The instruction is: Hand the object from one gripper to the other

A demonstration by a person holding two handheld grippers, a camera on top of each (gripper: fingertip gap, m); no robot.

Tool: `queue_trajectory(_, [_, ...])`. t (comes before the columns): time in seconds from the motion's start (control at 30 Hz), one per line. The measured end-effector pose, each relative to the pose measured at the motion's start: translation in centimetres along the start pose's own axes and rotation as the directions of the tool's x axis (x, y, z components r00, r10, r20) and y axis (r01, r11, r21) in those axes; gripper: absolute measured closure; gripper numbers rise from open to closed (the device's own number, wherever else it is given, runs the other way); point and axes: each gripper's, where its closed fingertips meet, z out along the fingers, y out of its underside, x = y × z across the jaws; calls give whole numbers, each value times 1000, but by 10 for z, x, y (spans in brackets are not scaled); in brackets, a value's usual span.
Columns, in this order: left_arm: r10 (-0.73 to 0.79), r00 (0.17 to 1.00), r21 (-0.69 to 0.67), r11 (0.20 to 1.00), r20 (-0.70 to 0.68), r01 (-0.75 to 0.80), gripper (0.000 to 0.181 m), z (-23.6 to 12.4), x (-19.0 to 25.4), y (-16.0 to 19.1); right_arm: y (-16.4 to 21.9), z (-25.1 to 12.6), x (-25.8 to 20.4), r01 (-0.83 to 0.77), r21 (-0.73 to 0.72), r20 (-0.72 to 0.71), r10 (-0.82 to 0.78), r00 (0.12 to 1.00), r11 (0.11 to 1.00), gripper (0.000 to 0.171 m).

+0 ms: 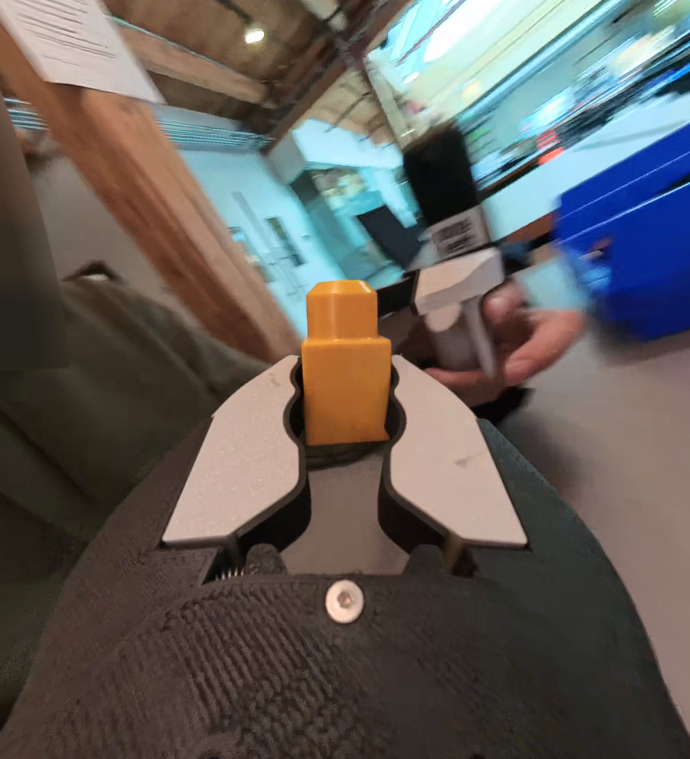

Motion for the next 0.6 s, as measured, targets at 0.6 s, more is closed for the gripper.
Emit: queue_trajectory(0.6, [209,909,-399,915,361,-52,134,1,-64,61,-101,-373,-26,571,-217,-920,30,-390,792,134])
